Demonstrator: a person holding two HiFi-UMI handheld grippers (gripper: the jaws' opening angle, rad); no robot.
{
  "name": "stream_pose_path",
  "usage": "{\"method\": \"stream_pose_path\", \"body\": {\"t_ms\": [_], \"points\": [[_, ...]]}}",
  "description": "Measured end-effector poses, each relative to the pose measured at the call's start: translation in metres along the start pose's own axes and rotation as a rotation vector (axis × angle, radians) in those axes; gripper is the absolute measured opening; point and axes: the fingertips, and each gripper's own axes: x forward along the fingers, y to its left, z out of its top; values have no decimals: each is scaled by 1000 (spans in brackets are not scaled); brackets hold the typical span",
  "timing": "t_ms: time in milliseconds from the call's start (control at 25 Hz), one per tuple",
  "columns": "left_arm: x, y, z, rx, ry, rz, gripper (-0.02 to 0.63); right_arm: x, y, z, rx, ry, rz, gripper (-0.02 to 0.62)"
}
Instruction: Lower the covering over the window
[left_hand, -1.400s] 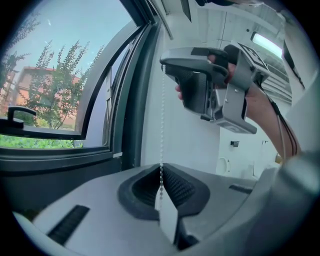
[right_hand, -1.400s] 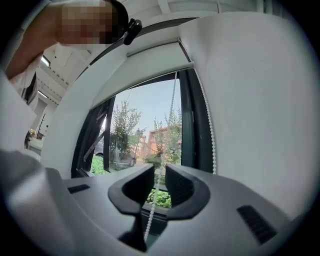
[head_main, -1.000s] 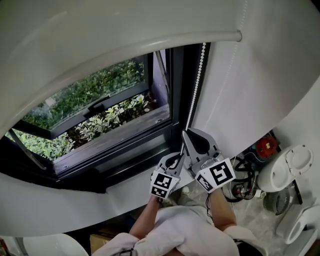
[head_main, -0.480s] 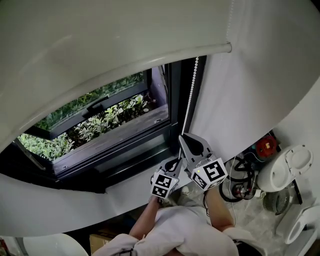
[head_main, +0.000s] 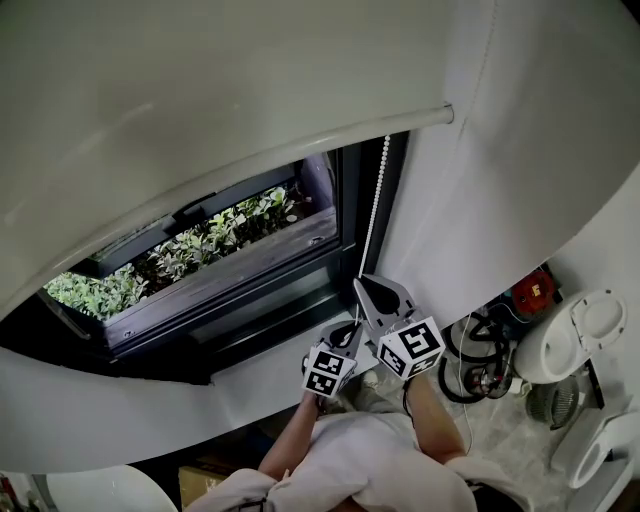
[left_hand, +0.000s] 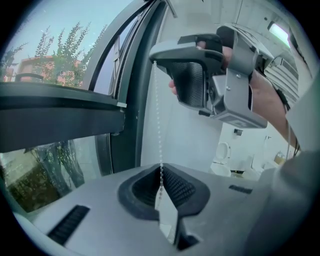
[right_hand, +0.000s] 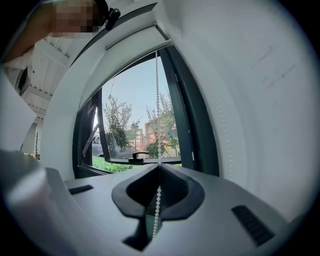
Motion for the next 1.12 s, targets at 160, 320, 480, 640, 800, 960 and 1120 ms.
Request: {"method": "stream_pose_path", "body": {"t_ms": [160, 320, 480, 640, 800, 960, 1120], "points": [[3, 1, -18, -15, 38, 3, 21, 2, -1, -19, 20, 38, -1, -3], [5, -1, -34, -36, 69, -2, 21, 2, -3, -38, 42, 73, -4, -3], [7, -2, -50, -52, 97, -3, 21, 2, -6, -54, 61, 108, -9, -3], [8, -4, -66, -67, 127, -9, 21, 0, -7, -70, 76, 142, -14, -3], [12, -5, -80, -81, 141, -13, 21, -2, -10, -85, 85, 172, -17, -3], [14, -7, -91, -85, 146, -15, 21, -7, -11, -98, 92, 200, -20, -3], [17, -5, -103, -81, 153, -9, 21, -8, -11, -109, 96, 218, -17, -3]]}}
